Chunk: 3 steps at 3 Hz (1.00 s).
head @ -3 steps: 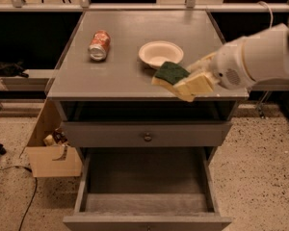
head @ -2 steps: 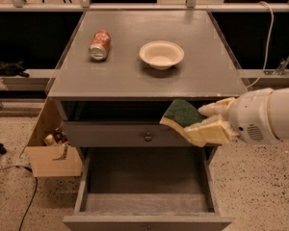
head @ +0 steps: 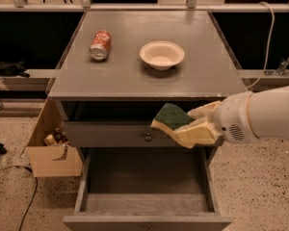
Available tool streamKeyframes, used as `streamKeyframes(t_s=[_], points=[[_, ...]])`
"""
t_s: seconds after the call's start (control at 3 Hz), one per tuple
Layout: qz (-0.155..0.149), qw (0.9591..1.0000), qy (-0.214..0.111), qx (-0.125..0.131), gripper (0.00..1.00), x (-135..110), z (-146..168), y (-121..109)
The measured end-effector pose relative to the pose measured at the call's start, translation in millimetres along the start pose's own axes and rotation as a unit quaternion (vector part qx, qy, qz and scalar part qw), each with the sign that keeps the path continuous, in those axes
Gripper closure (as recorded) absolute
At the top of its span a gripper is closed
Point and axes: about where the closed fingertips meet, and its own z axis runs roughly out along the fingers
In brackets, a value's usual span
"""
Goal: Place sponge into middle drawer
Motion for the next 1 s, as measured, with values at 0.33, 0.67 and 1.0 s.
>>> streamKeyframes(t_s=[0.33,0.67,1.0], points=[[0.009,0.9996,0.015,-0.02,1.0,11.1,34.3,6.2],[0.035,0.9979,0.032,-0.043,1.0,43.1,69.7,17.3],[0.076,0.9941,0.047,-0.062,1.0,87.1,97.1,27.3]])
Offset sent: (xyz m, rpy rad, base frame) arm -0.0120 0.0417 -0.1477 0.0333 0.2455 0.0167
